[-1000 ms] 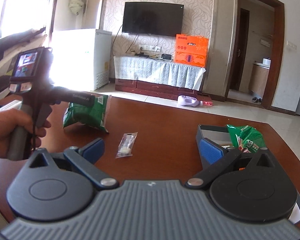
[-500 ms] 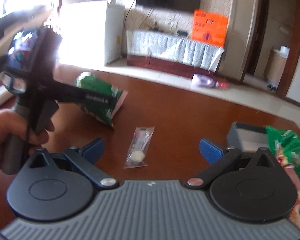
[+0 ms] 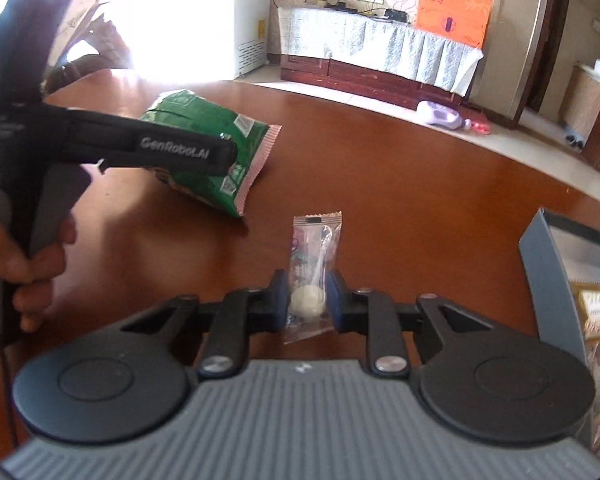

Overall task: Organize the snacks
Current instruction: 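Close the left gripper on the green chip bag while the right grasps a clear candy packet, then carry the green chip bag and clear candy packet over the gray box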

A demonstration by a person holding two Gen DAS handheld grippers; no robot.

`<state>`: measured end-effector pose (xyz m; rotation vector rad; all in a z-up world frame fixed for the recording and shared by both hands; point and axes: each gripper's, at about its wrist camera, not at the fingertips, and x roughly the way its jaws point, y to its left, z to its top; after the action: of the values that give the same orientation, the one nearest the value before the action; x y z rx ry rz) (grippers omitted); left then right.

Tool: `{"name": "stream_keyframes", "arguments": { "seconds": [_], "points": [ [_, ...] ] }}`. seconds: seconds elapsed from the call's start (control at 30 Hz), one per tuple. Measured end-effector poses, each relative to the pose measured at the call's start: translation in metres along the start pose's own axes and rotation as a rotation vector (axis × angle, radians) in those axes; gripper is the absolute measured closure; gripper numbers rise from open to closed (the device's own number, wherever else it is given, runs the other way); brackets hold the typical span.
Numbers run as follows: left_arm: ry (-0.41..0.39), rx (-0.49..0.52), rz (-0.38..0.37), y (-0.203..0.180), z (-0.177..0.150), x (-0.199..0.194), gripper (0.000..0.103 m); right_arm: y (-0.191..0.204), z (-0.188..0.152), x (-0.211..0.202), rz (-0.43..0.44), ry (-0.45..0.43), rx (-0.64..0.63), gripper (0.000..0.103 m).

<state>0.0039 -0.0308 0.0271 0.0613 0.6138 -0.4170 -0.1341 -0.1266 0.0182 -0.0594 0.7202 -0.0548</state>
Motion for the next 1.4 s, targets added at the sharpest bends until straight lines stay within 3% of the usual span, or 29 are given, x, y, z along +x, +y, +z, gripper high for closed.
{"name": "stream_keyframes", "arguments": {
  "seconds": [0.1,0.33,0.8,1.4],
  "points": [
    [-0.001,-0.019,-0.025,0.0,-0.003,-0.007,0.021,-0.003,-0.003,-0.009,0.007,0.007,0.018,0.079],
    [-0.006,0.005,-0.016,-0.005,-0.014,-0.027,0.027,-0.006,-0.014,-0.046,0.016,-0.036,0.059,0.079],
    [-0.027,0.132,0.029,-0.051,-0.039,-0.079,0.027,-0.007,-0.044,-0.102,0.012,-0.121,0.085,0.079],
    [-0.073,0.189,0.01,-0.102,-0.058,-0.143,0.027,-0.027,-0.068,-0.14,0.012,-0.19,0.131,0.079]
  ]
}}
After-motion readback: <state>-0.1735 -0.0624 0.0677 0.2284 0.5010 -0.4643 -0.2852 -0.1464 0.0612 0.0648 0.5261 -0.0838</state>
